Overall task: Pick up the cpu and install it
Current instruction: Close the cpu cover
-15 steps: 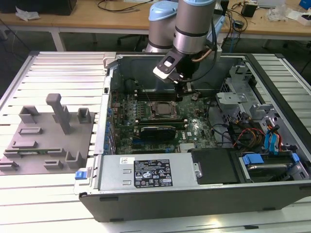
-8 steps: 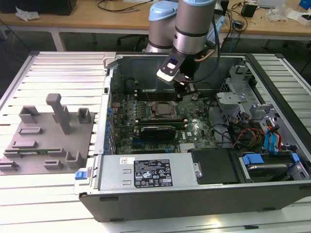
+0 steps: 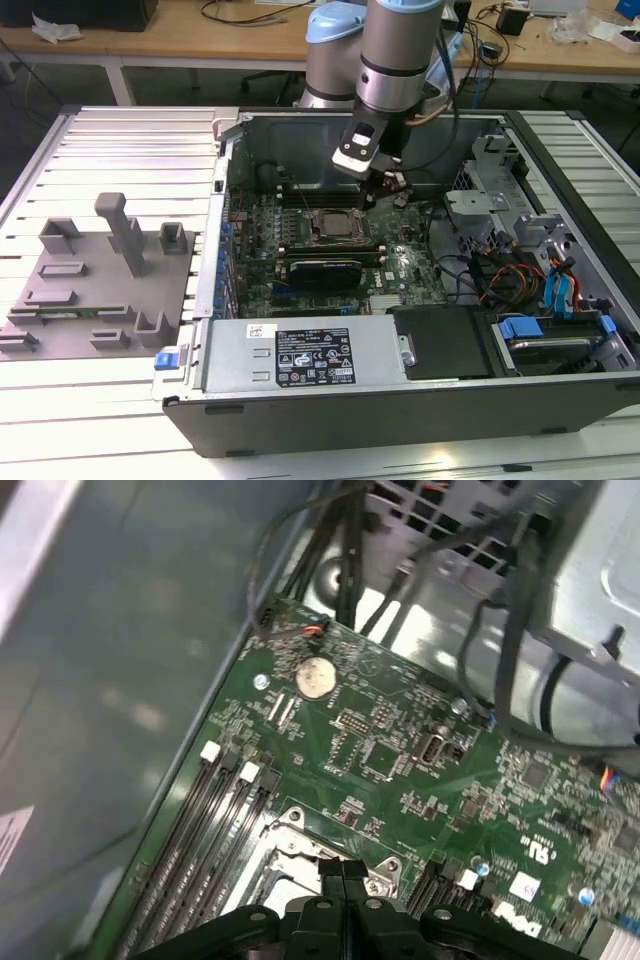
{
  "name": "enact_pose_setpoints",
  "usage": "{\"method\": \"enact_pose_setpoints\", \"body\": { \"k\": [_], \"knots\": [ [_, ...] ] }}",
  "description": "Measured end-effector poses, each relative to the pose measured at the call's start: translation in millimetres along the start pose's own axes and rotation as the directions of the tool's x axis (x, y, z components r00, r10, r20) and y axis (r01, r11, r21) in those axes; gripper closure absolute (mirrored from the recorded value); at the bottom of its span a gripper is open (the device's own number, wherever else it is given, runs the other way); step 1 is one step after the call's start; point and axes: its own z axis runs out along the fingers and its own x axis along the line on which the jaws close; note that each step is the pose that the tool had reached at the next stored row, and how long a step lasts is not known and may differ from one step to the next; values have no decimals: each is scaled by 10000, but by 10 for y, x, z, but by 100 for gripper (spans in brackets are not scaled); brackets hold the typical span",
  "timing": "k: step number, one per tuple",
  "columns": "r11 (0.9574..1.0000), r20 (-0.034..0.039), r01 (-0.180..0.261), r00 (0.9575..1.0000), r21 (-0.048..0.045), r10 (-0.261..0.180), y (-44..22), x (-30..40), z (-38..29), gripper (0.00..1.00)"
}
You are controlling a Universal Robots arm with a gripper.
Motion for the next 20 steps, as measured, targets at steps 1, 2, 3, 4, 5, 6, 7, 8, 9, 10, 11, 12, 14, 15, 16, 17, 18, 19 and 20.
{"method": "enact_pose_setpoints", "body": {
  "k": [1, 2, 3, 4, 5, 6, 7, 8, 9, 10, 11, 12, 14, 15, 16, 17, 18, 19, 20],
  "knots": [
    [9998, 1, 196, 9998, 0, -196, 0, 0, 1, 89],
    [9991, 2, 414, 9991, 0, -414, 0, 0, 1, 89],
    [9981, 4, 610, 9981, 0, -610, 0, 0, 2, 89],
    [9957, 5, 925, 9957, 0, -925, 0, 0, 3, 89],
    [9928, 7, 1197, 9928, 0, -1197, 0, 0, 3, 89],
    [9905, 8, 1374, 9905, 1, -1374, 0, 0, 4, 89],
    [9858, 10, 1681, 9858, 1, -1681, 0, 0, 5, 89],
    [9781, 13, 2082, 9781, 1, -2082, 0, 0, 6, 89],
    [9667, 16, 2560, 9667, 2, -2560, 0, 0, 7, 89],
    [9619, 16, 2734, 9619, 2, -2734, 0, 0, 8, 89],
    [9567, 17, 2911, 9567, 2, -2911, 0, 0, 9, 89],
    [9477, 19, 3191, 9477, 2, -3191, 0, 0, 10, 89],
    [9240, 23, 3824, 9240, 4, -3824, 0, 0, 11, 89],
    [9004, 26, 4351, 9004, 6, -4351, 0, 0, 13, 89],
    [8700, 30, 4930, 8700, 9, -4930, 0, 0, 15, 89],
    [8483, 32, 5295, 8483, 11, -5295, 0, 0, 16, 89],
    [8377, 34, 5461, 8377, 11, -5461, 0, 0, 16, 89],
    [8265, 35, 5629, 8265, 12, -5629, 0, 0, 17, 89],
    [8068, 37, 5909, 8067, 14, -5909, 0, 0, 18, 89]
  ]
}}
